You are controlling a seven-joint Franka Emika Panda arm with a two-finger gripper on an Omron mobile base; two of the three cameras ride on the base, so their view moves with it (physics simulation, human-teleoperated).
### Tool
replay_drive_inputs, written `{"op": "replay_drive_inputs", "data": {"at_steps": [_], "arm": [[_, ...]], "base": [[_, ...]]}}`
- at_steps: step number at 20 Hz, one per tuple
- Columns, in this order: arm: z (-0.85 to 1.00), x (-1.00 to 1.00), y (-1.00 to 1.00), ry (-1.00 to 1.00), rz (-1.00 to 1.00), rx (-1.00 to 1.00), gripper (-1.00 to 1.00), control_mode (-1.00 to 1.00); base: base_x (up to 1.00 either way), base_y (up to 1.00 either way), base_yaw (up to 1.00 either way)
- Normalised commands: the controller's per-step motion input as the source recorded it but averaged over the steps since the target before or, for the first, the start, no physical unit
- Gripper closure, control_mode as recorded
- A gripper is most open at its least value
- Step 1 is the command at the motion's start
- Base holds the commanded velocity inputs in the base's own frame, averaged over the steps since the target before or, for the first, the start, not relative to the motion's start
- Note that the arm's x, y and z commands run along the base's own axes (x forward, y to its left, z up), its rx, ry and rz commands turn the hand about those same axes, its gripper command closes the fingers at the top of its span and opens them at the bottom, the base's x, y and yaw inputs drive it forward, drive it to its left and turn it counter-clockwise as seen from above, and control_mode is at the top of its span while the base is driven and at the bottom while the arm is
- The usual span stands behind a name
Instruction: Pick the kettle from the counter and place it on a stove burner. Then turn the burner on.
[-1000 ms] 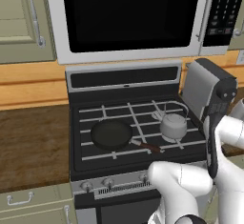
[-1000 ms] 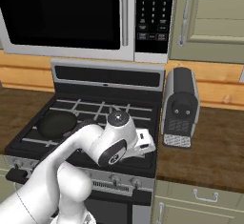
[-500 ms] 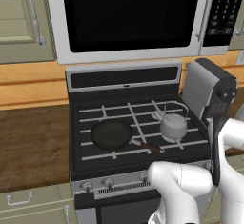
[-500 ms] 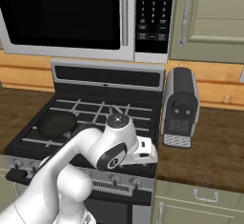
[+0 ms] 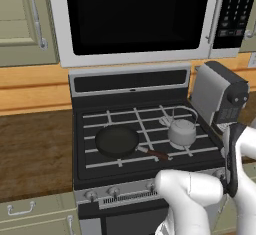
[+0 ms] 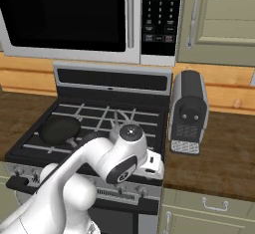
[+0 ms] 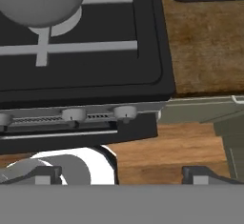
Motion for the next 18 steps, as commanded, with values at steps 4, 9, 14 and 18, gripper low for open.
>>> {"op": "replay_drive_inputs", "data": {"at_steps": [4,9,14,18], "arm": [[-0.08,0.0,0.0,0.0,-0.09,0.13,-1.0,-1.0],[-0.31,0.0,0.0,0.0,-0.11,0.11,-1.0,-1.0],[-0.41,0.0,0.0,0.0,-0.15,0.03,-1.0,-1.0],[-0.18,0.0,-0.01,-0.07,-0.19,0.06,-1.0,-1.0]], "base": [[0.0,0.0,0.0],[0.0,0.0,0.0],[0.0,0.0,0.0],[0.0,0.0,0.0]]}}
